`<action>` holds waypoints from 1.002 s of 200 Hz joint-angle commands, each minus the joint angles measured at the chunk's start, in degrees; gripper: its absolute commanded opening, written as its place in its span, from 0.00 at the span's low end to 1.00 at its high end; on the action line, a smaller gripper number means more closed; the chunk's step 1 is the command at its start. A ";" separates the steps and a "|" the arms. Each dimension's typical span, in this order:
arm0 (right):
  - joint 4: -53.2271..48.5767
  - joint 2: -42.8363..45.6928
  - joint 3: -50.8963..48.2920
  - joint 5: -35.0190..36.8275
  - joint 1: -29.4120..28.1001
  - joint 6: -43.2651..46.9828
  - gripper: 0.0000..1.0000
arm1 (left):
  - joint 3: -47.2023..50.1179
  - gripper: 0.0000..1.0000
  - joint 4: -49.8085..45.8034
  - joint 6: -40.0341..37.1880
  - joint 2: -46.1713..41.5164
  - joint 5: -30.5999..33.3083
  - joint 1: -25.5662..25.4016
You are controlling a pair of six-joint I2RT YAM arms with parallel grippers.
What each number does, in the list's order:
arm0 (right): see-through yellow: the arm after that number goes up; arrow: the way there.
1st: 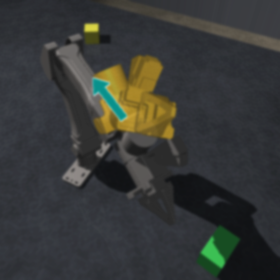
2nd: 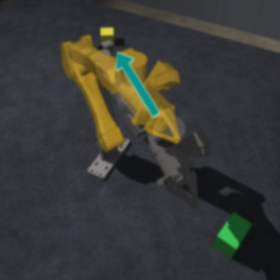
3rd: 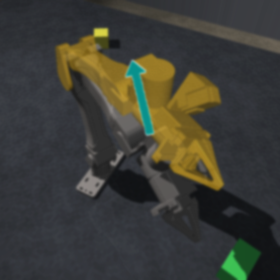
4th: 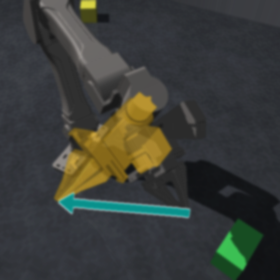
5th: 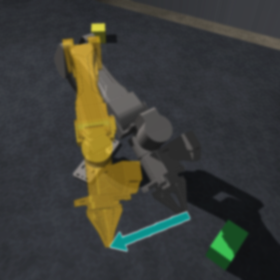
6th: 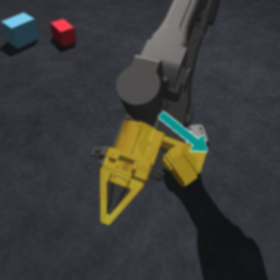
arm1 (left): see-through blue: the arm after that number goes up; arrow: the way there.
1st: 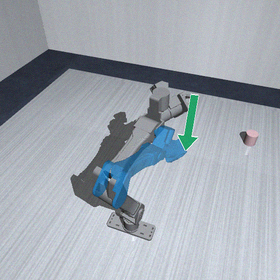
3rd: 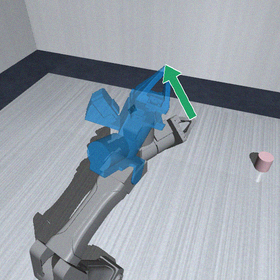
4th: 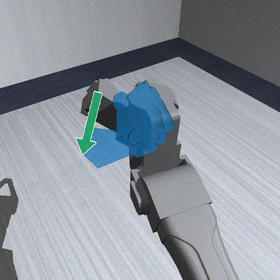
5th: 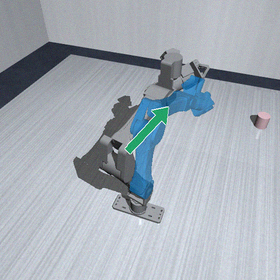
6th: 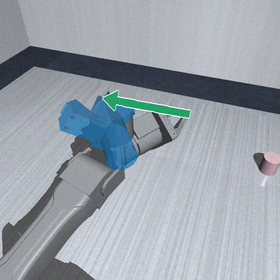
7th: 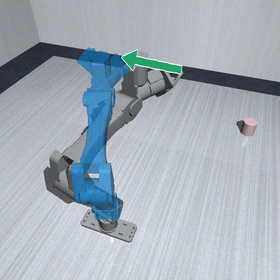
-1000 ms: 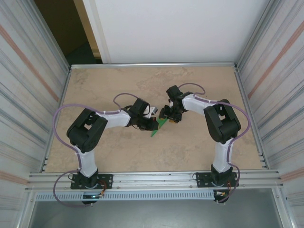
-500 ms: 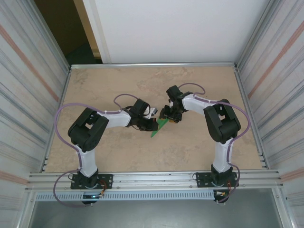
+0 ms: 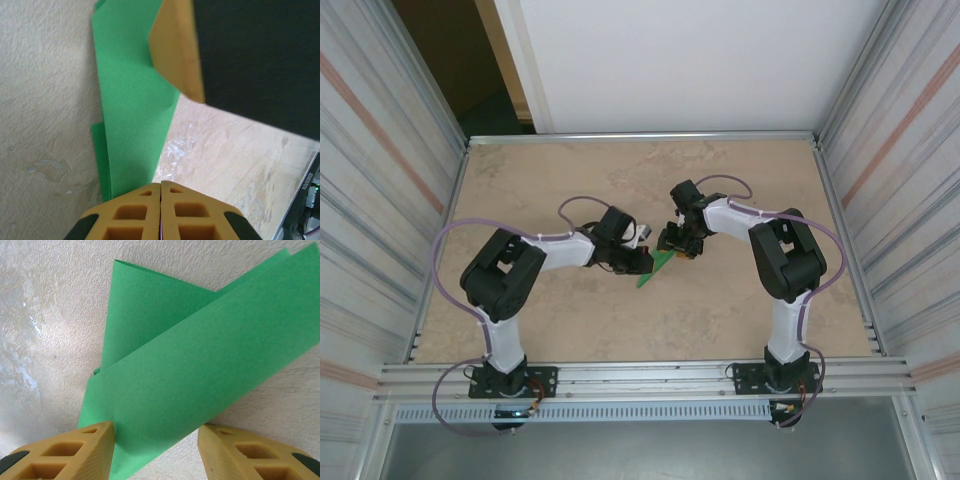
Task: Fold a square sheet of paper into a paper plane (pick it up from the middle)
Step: Fold the wing for the fifth time at the center of the table.
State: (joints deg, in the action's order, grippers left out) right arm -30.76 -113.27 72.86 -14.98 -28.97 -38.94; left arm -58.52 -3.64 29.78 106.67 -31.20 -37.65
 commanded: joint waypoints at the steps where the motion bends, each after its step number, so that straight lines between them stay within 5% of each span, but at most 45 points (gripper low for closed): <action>1: 3.14 -10.15 -5.32 3.83 -1.60 0.09 0.50 | -2.08 0.10 -0.87 1.45 -2.64 0.88 -0.42; 200: 3.43 -10.37 -5.25 3.74 -1.66 0.00 0.50 | -2.67 0.05 -7.76 2.81 3.72 6.35 -2.34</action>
State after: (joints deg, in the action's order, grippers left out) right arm -30.70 -113.27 72.77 -14.96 -28.97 -38.94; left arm -61.65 -9.26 31.83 108.99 -26.81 -39.51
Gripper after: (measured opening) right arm 0.500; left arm 0.067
